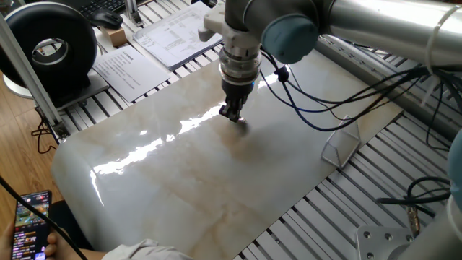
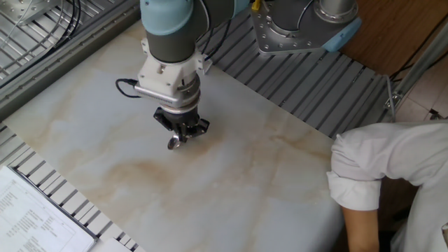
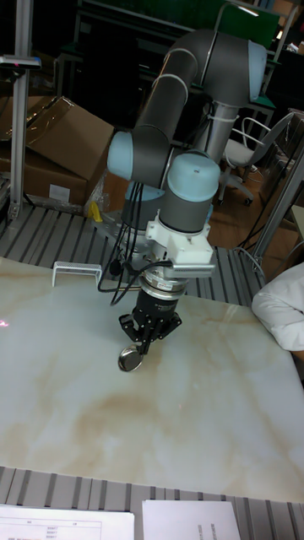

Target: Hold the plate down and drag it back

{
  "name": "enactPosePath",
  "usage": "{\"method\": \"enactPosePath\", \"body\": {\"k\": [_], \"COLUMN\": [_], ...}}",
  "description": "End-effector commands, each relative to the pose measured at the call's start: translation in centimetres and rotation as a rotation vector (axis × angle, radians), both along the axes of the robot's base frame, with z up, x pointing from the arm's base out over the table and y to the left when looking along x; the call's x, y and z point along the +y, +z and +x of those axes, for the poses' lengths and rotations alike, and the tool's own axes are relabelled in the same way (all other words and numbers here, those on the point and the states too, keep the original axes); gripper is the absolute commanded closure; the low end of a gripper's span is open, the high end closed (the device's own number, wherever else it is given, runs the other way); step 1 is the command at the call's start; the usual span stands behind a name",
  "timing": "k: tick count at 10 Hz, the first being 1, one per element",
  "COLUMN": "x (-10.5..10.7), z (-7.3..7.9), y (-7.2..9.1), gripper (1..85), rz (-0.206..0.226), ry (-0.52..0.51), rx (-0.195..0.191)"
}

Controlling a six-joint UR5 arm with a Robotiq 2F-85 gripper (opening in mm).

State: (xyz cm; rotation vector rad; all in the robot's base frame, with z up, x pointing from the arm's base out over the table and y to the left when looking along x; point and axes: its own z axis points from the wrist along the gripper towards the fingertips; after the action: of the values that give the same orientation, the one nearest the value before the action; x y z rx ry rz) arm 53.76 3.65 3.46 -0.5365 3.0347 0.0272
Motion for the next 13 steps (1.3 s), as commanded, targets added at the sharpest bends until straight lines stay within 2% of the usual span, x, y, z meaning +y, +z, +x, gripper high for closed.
{"method": "enactPosePath", "body": {"k": [1,2,3,4,6,8,10,11,12,13], "x": [3.2,5.2,6.3,6.8,6.7,7.0,9.0,9.8,9.6,9.7], "z": [2.4,4.0,4.8,5.2,4.2,4.3,5.9,6.1,6.1,6.0], "y": [-0.3,-0.7,-0.9,-0.7,-0.4,-0.4,-1.7,-1.8,-1.6,-1.4], "gripper": [84.7,84.7,84.7,84.7,84.7,84.7,84.7,79.3,58.0,27.7], "rz": [0.073,0.091,0.089,0.062,0.045,0.057,0.089,0.088,0.058,0.055], "ry": [0.014,0.01,0.004,-0.005,-0.012,-0.004,-0.04,-0.075,-0.073,-0.049], "rx": [-0.035,-0.044,-0.044,-0.036,0.003,-0.001,-0.01,-0.001,0.004,0.003]}}
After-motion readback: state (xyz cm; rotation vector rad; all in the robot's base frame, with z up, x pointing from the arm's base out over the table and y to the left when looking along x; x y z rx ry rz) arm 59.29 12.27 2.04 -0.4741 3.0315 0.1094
